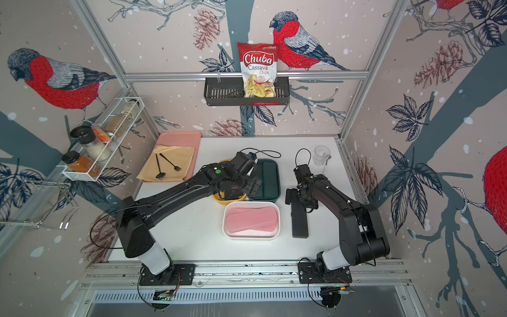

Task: Place the pencil cases by color into the storage box
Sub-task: Place the pencil case at the storage box, then pick up the pencil case from the center of the board.

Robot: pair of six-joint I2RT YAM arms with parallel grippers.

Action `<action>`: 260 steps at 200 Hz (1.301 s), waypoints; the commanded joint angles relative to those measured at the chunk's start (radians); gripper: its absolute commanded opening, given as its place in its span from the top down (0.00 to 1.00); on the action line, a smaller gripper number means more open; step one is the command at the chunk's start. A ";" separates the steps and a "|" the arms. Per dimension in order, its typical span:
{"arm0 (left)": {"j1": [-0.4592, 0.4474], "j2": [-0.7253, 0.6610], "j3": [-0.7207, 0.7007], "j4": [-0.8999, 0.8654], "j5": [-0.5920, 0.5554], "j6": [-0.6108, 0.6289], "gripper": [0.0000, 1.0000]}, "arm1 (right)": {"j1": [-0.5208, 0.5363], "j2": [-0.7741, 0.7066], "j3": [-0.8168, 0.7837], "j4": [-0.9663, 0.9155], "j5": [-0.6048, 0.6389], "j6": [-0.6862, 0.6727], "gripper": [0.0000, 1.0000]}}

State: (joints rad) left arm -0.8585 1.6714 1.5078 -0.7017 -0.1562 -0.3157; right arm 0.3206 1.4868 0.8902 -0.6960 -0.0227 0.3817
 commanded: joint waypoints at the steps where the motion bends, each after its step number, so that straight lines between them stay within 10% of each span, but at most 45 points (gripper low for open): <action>1: 0.033 -0.039 -0.032 0.058 0.024 -0.026 0.03 | 0.013 0.009 -0.017 0.023 0.033 0.041 0.01; 260: 0.180 -0.181 -0.207 0.145 0.036 -0.197 0.03 | -0.020 -0.022 -0.031 0.069 0.055 0.013 0.47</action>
State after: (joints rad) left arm -0.6926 1.5085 1.3132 -0.6041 -0.1089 -0.4721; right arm 0.3172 1.4891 0.8318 -0.6163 0.0303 0.4145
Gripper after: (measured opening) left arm 0.964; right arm 0.729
